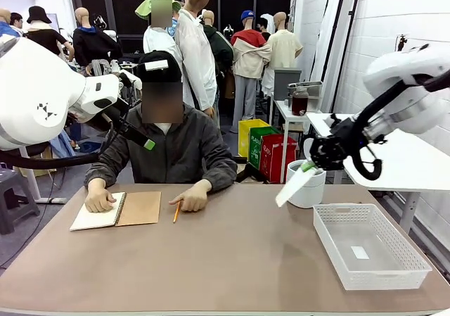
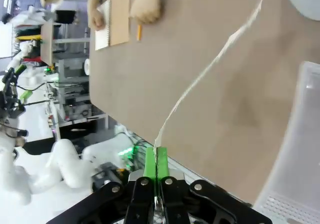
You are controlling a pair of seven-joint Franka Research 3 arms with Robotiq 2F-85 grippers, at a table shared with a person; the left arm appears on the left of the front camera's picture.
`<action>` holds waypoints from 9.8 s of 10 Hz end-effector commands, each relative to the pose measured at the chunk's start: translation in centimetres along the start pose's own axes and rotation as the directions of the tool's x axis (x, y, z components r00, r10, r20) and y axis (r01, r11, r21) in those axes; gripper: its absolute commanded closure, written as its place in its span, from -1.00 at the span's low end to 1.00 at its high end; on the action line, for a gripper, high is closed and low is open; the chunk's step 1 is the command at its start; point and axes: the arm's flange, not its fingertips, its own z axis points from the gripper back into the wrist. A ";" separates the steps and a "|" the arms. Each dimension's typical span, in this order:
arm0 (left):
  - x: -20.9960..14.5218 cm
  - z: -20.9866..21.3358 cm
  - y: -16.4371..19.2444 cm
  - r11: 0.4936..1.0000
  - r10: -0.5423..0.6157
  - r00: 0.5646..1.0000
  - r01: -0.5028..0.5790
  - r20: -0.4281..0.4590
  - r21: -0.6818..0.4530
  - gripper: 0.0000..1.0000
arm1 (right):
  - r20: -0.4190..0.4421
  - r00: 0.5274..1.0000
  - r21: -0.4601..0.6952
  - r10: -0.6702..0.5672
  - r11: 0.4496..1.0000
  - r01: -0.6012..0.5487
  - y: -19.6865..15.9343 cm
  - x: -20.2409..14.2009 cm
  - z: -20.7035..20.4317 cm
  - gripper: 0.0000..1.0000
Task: Sort the paper based on its condition.
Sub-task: If a person hands you a paper, place it in the Organizing basket , and if it's crumpled, put it in the Trash can.
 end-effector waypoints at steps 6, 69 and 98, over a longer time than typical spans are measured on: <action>-0.1 0.0 0.0 1.000 0.015 1.000 -0.015 -0.002 0.004 -1.00 | -0.089 0.980 -0.219 0.177 0.957 -0.193 -6.9 -6.6 3.9 1.00; -0.1 0.0 0.0 1.000 0.015 1.000 -0.015 -0.002 0.004 -1.00 | -0.035 0.463 -0.640 0.886 0.336 -0.691 11.6 -10.2 -4.2 -1.00; -0.1 0.0 0.0 1.000 0.015 1.000 -0.015 -0.002 0.004 -1.00 | 0.049 0.404 -0.441 0.914 0.382 -0.812 10.9 -9.0 -4.0 -1.00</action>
